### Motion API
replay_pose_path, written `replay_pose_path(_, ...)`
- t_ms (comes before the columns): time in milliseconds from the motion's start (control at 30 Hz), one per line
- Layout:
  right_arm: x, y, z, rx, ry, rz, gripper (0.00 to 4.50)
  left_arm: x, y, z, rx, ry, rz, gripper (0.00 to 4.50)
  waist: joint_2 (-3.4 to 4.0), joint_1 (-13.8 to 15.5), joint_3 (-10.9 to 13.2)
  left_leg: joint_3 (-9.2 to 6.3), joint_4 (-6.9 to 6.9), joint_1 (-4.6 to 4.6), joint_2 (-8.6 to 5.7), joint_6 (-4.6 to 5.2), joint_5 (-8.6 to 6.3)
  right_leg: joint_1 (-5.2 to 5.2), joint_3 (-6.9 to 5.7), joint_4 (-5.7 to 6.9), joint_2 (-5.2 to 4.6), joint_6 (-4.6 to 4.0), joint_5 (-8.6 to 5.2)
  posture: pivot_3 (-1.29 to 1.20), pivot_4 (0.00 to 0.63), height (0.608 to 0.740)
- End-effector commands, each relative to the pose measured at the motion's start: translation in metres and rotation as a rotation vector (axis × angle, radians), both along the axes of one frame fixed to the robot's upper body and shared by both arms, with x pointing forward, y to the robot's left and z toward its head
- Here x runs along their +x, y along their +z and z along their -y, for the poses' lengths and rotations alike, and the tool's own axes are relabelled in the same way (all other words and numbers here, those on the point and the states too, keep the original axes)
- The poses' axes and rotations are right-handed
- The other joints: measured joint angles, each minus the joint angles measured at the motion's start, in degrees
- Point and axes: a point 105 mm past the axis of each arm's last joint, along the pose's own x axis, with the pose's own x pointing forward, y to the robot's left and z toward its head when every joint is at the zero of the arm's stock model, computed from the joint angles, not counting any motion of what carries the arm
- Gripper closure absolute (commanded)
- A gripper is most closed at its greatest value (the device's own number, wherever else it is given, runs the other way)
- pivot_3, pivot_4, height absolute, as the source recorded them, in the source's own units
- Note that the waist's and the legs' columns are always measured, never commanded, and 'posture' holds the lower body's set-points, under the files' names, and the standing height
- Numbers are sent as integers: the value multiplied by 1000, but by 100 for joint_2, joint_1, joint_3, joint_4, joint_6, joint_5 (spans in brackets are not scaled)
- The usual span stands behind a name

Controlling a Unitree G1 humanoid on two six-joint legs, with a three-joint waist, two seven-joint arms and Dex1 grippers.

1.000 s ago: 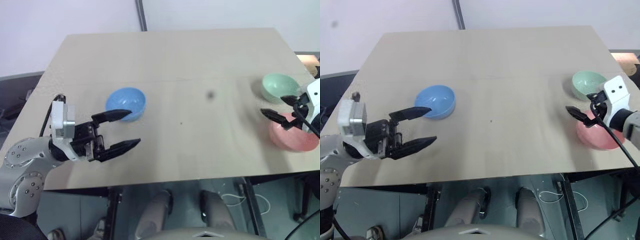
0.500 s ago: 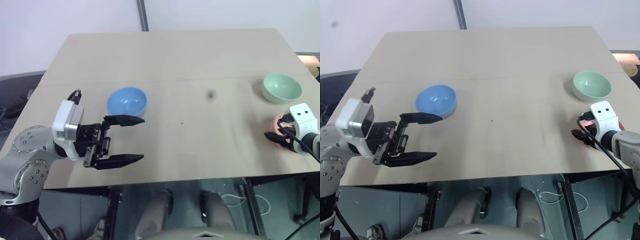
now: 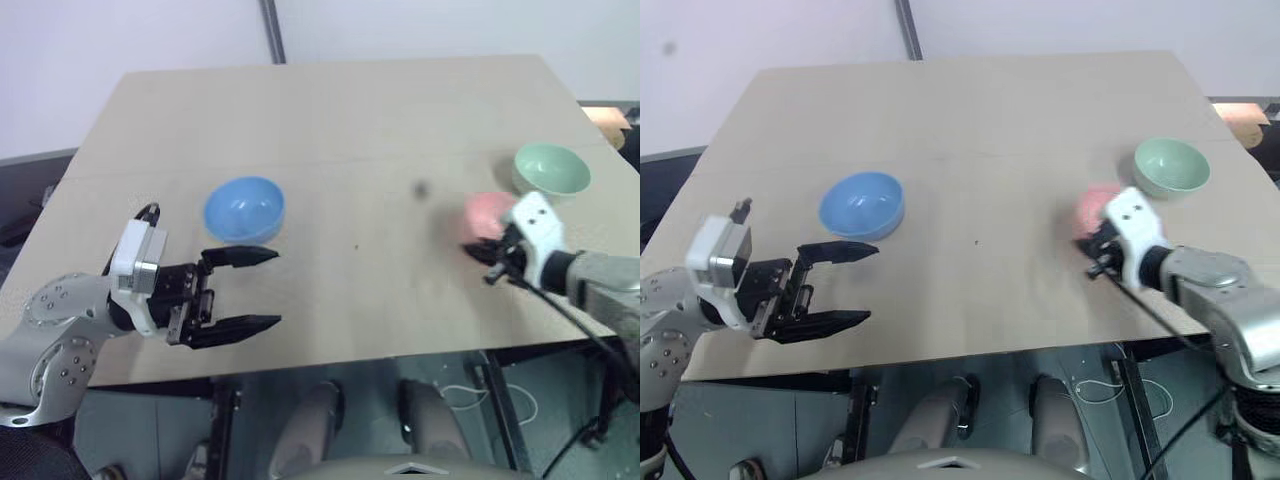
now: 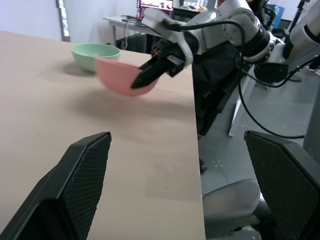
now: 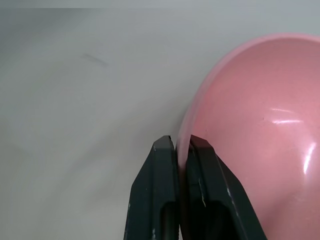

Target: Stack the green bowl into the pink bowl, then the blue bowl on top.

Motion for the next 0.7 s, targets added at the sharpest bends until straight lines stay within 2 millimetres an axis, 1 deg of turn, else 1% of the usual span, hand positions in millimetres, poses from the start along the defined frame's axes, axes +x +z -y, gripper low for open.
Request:
replay_pose_path(33,11,-3,-44,-20,140,124,4460,-1,-1,-8,-1,51,20,0,-2,3,-1,0,1,1,0,0,0,1,0,0,0,-1,1,0,150,740)
replay_pose_path(100,16,-11,-68,-6,214,123,4460,-3,-1,-9,0,58,19,0,-2,10,-1,3,2,2,0,-1,1,0,0,0,0,-6,5,0,150,740)
replay_pose_path(167,27,-18,-84,-37,246,141,4460,-2,1,-10,-7,71,25,0,-4,25,-2,-3,2,1,-1,-2,1,0,-5,0,2,-27,18,0,150,740)
replay_pose_path(267,41,-26,-93,-89,274,158,4460,-1,2,-10,3,80,30,0,-6,25,-3,-6,2,0,-4,-7,4,-2,-8,0,3,-32,25,0,150,740)
replay_pose_path(333,45,-34,-92,-132,297,143,3594,-3,4,-10,1,85,34,0,-6,25,-3,-9,2,1,-4,-8,4,-2,-8,-1,5,-27,29,0,150,740)
replay_pose_path(400,46,-38,-92,-155,320,130,2926,-6,5,-8,-1,89,35,0,-6,22,-3,-8,1,1,-4,-8,4,-2,-8,-1,5,-23,33,0,150,740)
replay_pose_path(433,46,-37,-92,-153,326,132,2334,-6,4,-8,0,90,35,0,-6,16,-3,-9,0,1,-4,-9,4,-3,-8,0,5,-22,33,0,150,740)
replay_pose_path(467,47,-34,-92,-146,327,138,1905,-7,4,-7,0,92,35,0,-5,13,-2,-8,-2,1,-3,-9,4,-4,-6,-1,6,-22,34,0,150,740)
replay_pose_path(500,47,-28,-92,-138,324,157,1318,-7,4,-7,-3,97,37,0,-5,12,-2,-8,-2,0,-2,-10,4,-7,-6,0,8,-23,35,0,150,740)
replay_pose_path(533,46,-23,-90,-133,320,171,869,-7,5,-8,-4,101,38,0,-5,13,-2,-9,-2,0,0,-11,4,-8,-6,1,11,-25,36,0,150,740)
replay_pose_path(567,43,-15,-88,-121,323,179,504,-6,5,-8,-5,105,39,0,-5,12,-2,-10,-2,1,2,-12,4,-8,-7,1,13,-27,37,0,150,740)
replay_pose_path(600,36,-4,-86,-87,343,187,44,-6,5,-8,-5,109,41,0,-3,13,-1,-11,-2,1,3,-13,4,-8,-7,1,15,-29,37,0,150,740)
replay_pose_path(667,26,15,-82,-27,366,195,44,-6,6,-8,-7,112,43,0,-2,19,-1,-11,-2,-1,4,-14,5,-10,-6,2,15,-31,38,0,150,740)
replay_pose_path(700,22,26,-76,-7,369,206,44,-6,6,-8,-8,113,45,0,-2,22,-1,-13,-2,0,4,-14,5,-8,-8,1,15,-30,38,0,150,740)
